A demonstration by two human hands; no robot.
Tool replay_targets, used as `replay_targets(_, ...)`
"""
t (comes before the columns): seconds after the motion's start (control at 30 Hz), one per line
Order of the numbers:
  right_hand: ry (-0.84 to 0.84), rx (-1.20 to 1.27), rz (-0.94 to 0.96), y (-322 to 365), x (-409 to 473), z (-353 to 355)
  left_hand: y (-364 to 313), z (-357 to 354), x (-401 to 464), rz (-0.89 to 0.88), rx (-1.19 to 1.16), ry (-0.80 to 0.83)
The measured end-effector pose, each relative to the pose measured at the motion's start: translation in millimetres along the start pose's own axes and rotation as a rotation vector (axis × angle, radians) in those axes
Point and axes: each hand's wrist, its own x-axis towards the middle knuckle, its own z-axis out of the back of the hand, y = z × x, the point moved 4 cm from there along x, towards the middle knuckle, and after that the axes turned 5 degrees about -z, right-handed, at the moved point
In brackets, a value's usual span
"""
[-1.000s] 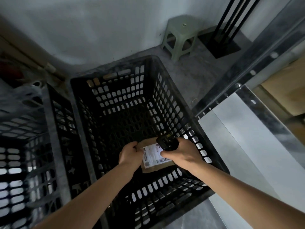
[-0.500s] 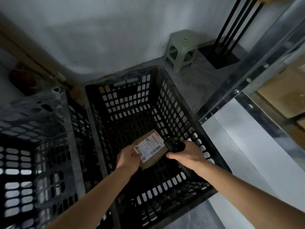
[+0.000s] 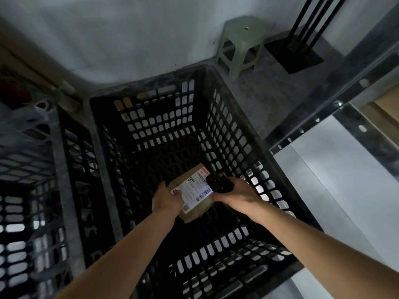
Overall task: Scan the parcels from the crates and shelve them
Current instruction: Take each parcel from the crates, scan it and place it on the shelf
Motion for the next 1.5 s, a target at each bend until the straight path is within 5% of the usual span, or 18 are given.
replay_targets(0.3, -0.038, 0.045, 0.010, 4, -8, 0, -7, 16, -4, -0.041, 0.010, -0.035)
replay_targets(0.53, -0.103, 0.074, 0.114, 42, -51, 25, -37, 64, -34, -0.123, -0.192, -0.078)
replay_targets(0.9, -0.196, 0.197, 0.287, 113, -178, 73, -130, 147, -150, -0.420, -0.237, -0.079)
replay_targets(1.17, -0.337, 0.250, 0.355, 139, -295, 103, -166, 193, -249, -0.569, -0.300, 0.086)
replay_targets(1.5, -0.503, 0.215, 0.386, 143, -464, 111, -176, 243, -367, -0.871, 0.093, 0.204)
